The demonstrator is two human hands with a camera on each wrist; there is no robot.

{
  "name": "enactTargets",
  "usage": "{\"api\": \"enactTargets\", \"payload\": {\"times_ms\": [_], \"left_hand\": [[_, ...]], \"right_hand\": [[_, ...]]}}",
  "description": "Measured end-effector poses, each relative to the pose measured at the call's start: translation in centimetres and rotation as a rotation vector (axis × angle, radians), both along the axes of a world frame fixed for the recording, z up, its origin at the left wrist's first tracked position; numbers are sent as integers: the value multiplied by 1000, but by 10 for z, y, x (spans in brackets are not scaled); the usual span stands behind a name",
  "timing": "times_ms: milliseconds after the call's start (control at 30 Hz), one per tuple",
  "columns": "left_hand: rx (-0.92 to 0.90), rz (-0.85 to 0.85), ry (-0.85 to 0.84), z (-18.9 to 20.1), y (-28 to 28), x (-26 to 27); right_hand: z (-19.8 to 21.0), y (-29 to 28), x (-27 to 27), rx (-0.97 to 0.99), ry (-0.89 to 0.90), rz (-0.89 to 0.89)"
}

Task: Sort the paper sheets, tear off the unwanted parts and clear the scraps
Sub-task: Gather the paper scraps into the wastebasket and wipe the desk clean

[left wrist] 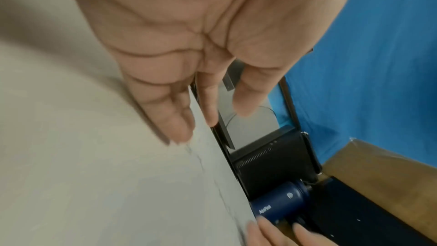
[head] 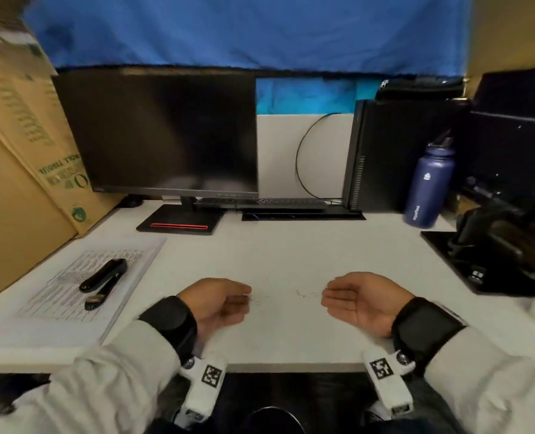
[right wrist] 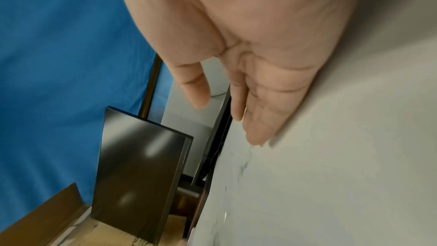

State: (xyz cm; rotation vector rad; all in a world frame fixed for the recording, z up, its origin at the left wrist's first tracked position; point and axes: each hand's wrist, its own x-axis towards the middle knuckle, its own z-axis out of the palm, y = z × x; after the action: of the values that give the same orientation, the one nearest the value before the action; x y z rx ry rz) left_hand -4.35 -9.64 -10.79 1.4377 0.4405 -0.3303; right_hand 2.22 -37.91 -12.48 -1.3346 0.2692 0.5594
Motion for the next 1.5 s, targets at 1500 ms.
{"api": "enactTargets", "payload": {"times_ms": [1500], "left_hand": [[1458, -666, -233, -16, 30, 51]], "right_hand": [[28, -13, 34, -1508, -421, 901]]}}
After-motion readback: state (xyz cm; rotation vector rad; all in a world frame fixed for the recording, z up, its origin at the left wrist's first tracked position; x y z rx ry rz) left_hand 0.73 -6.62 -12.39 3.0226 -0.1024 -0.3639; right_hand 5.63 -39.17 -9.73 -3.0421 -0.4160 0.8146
